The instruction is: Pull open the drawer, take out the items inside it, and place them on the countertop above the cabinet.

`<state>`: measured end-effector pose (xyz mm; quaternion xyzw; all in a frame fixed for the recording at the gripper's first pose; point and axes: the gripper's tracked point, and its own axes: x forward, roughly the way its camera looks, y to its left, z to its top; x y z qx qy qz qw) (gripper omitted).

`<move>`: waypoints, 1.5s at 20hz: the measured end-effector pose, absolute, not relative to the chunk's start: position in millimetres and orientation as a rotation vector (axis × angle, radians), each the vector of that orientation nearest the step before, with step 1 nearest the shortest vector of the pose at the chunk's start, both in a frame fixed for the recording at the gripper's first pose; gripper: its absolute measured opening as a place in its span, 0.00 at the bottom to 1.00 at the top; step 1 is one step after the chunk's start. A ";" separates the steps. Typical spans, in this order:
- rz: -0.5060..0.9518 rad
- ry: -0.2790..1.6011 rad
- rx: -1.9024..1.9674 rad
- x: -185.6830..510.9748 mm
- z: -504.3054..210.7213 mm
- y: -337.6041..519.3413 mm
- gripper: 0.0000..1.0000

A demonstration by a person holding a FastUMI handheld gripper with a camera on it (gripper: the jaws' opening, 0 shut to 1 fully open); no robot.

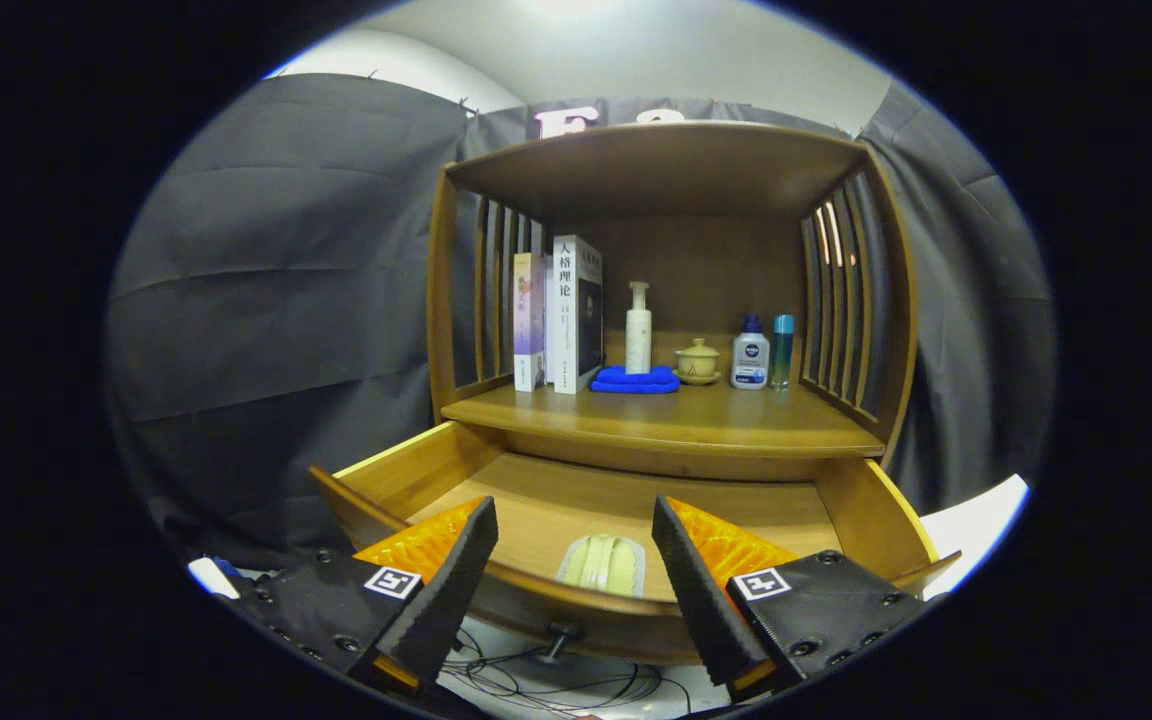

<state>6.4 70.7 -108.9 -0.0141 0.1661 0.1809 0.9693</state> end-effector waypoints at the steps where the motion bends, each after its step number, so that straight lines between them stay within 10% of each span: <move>1: 0.364 0.362 -0.026 18.8 -111.3 69.8 0.98; 18: 0.487 1.020 0.043 50.5 -220.3 96.5 0.97; 23: 0.418 0.956 0.034 63.6 -225.4 83.7 0.30; 30: 0.416 0.702 0.005 80.0 -173.4 87.2 0.24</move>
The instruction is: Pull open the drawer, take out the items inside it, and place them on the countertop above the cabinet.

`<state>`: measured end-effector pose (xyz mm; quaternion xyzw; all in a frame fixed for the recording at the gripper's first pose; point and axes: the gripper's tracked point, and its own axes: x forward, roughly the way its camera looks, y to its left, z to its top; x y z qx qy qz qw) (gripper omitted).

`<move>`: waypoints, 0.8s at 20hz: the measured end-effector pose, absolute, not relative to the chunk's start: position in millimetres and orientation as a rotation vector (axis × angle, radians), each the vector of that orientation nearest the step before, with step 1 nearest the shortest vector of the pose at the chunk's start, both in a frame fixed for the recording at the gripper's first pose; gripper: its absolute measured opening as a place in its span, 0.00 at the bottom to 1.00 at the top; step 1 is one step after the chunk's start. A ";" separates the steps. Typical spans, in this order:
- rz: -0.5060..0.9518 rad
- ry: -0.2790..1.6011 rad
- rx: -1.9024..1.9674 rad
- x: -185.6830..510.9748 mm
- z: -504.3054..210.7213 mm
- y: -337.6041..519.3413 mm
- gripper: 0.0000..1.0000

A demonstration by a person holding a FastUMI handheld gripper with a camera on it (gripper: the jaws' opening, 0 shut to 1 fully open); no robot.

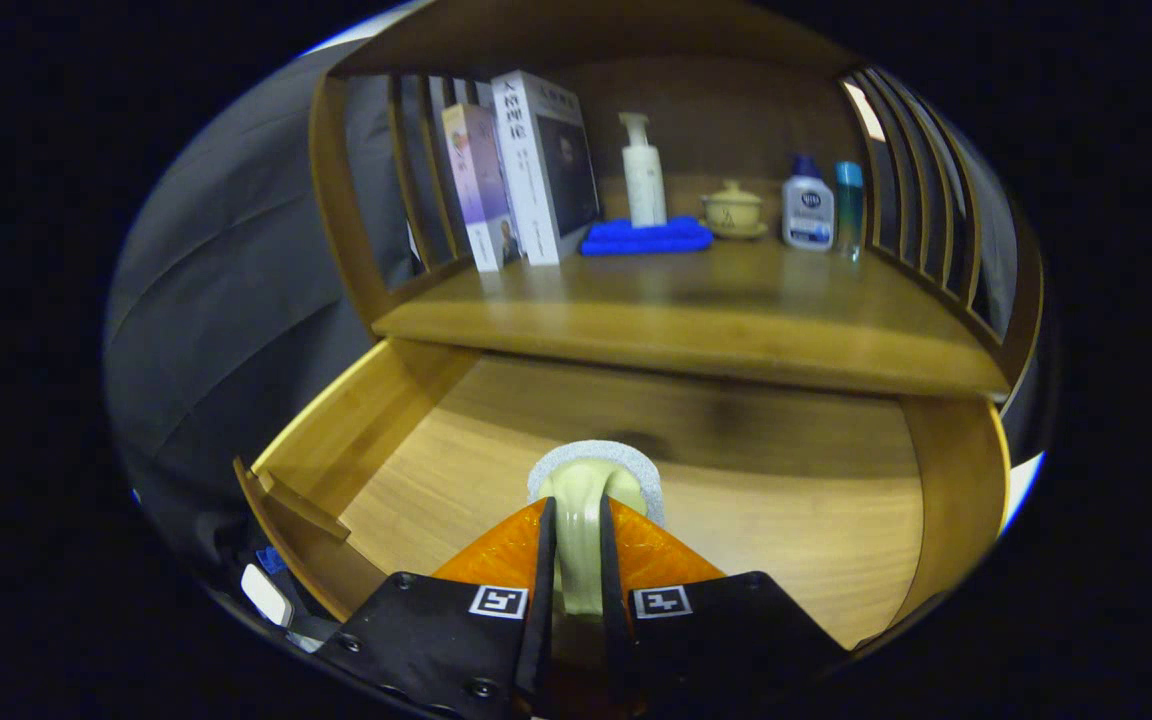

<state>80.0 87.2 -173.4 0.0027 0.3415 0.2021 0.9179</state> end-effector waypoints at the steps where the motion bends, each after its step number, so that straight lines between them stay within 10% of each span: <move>1: 0.410 0.666 -0.001 82.3 -163.1 85.4 0.24; 16: 0.324 0.342 0.099 146.0 -32.7 70.2 0.24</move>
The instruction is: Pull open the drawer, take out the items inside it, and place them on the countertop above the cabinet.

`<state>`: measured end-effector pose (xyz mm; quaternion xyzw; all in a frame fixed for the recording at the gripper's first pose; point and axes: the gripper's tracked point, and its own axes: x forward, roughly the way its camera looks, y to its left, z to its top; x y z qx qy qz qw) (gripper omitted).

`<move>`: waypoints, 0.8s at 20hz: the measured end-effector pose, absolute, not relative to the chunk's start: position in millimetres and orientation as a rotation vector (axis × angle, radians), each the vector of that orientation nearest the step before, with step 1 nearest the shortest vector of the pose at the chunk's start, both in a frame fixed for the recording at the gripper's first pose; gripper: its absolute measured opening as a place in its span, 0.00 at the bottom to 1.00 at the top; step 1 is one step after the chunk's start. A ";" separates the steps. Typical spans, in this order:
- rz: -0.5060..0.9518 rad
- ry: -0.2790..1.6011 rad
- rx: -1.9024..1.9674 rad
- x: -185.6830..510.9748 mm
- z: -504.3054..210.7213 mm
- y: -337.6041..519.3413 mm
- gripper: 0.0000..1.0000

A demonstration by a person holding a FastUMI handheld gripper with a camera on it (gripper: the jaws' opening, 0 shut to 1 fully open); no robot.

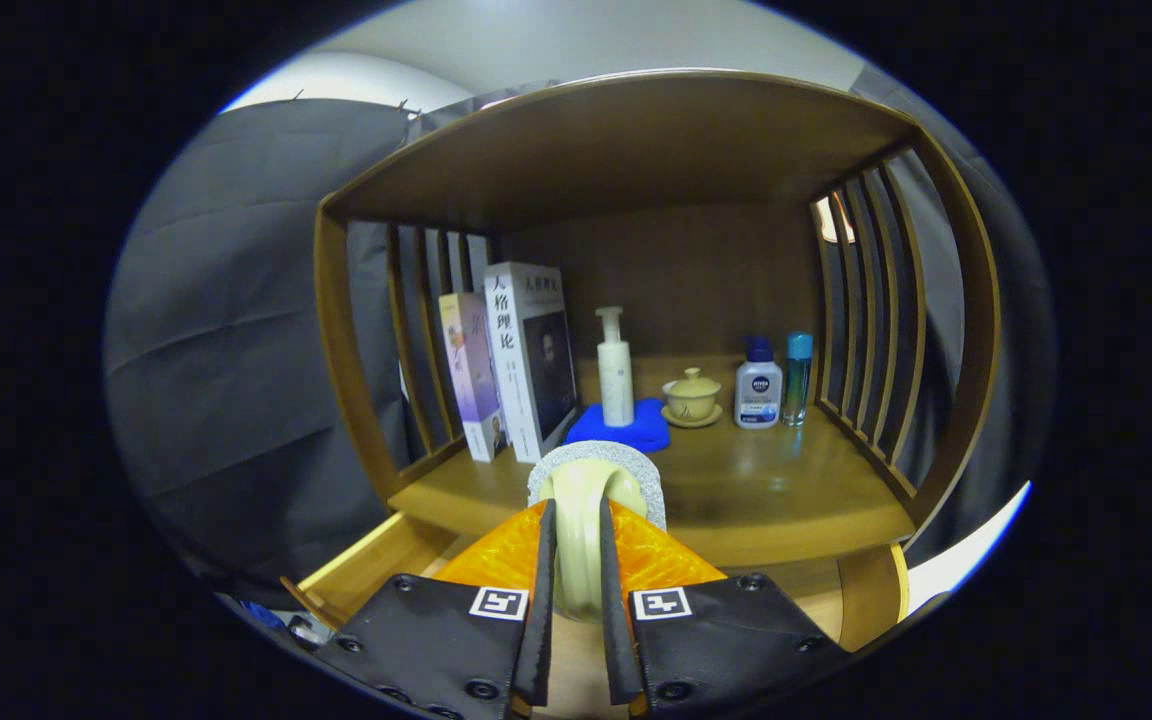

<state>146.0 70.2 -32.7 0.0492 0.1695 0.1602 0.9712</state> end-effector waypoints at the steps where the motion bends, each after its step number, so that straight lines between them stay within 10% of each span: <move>1: 0.309 0.333 0.104 158.2 -29.7 67.9 0.24; 11: 0.160 0.441 0.129 240.7 -79.1 52.4 0.24; 16: 0.109 0.312 0.111 236.0 -59.7 38.2 0.86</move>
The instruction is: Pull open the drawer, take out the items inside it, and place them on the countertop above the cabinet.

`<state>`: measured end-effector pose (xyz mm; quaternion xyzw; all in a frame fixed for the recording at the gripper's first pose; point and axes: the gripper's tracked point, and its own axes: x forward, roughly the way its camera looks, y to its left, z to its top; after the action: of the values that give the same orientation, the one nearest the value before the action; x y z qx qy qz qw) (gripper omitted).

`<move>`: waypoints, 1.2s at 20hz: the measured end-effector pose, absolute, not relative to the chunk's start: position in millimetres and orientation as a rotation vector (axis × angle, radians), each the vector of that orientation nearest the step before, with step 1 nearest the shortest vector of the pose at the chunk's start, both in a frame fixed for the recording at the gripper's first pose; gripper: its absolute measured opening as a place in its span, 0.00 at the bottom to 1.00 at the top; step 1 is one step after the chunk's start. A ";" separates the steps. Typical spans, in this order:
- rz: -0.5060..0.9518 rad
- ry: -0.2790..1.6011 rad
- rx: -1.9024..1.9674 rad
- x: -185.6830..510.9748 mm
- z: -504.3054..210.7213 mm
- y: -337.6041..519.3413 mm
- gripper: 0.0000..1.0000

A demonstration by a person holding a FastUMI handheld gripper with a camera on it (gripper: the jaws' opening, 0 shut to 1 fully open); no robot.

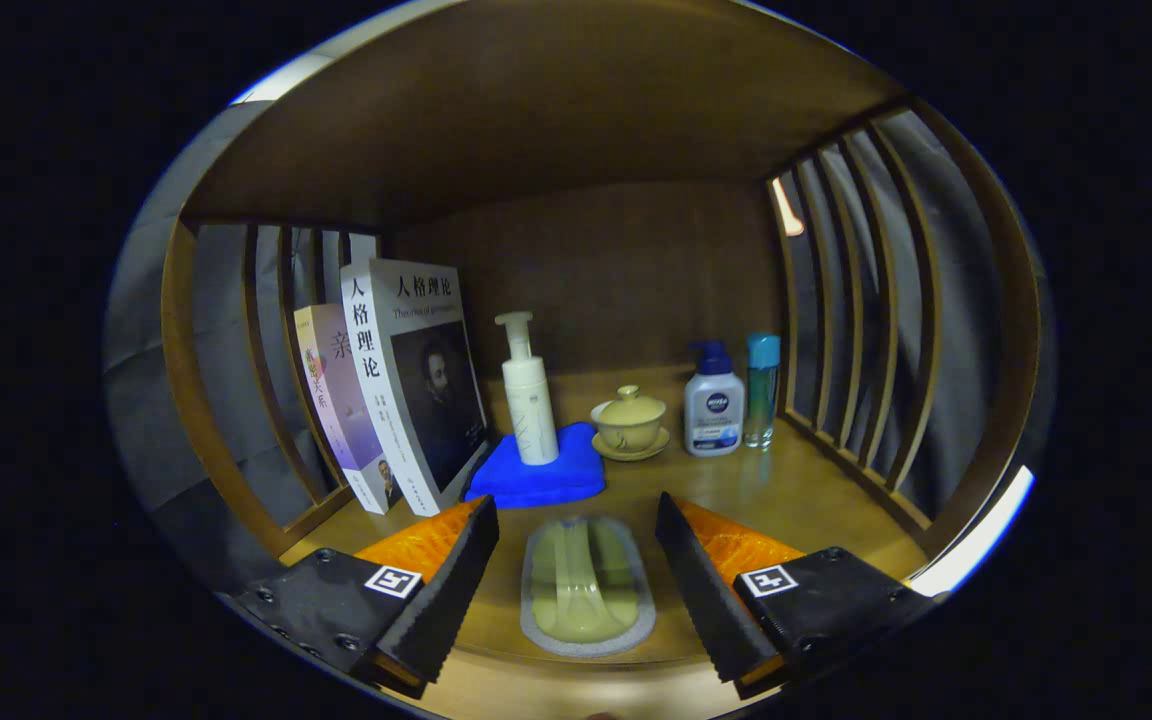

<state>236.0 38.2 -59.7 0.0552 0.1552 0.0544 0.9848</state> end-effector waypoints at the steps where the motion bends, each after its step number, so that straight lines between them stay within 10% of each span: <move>1: 0.124 0.294 0.124 221.9 -50.3 40.9 0.98; 24: 0.188 0.128 -0.057 -59.3 -132.4 52.2 0.98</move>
<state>-59.3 52.2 -132.4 -0.0285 0.0640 0.0936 0.9931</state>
